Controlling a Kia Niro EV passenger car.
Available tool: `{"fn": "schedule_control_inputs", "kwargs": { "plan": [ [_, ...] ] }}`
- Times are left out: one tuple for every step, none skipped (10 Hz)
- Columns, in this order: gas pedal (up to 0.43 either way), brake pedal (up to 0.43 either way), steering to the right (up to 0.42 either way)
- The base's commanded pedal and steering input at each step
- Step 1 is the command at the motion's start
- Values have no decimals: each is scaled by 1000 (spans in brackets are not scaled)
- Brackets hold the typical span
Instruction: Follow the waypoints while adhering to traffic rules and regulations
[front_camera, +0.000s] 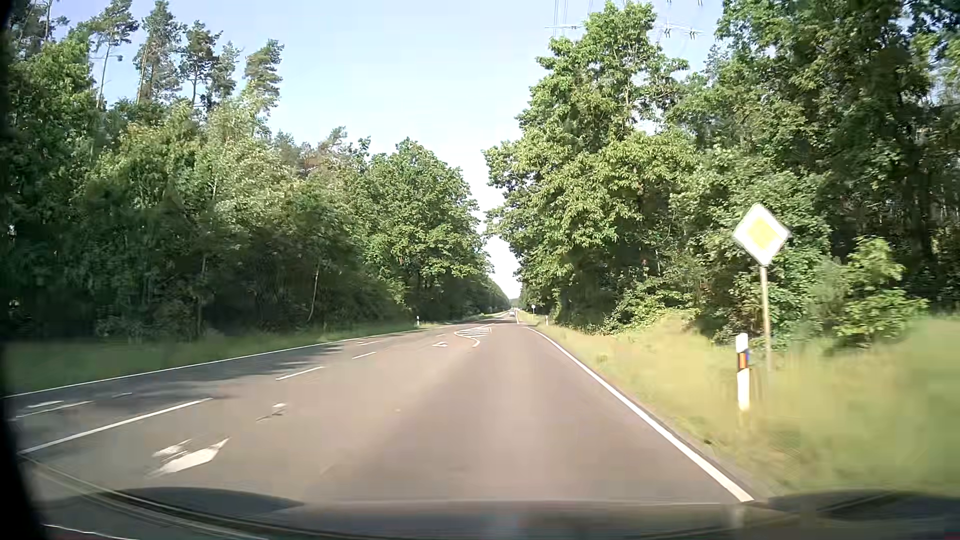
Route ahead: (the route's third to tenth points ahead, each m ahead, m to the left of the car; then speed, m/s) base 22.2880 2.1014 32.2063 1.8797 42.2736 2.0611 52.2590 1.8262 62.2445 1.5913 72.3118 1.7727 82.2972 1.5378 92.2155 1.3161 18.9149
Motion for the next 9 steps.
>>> {"fn": "schedule_control_inputs", "kwargs": {
  "plan": [
    [197, 30, -1],
    [209, 30, -1],
    [228, 30, -1],
    [240, 30, -1],
    [248, 30, -1],
    [260, 30, -1],
    [268, 30, -1],
    [268, 30, -1],
    [280, 30, -1]
  ]
}}
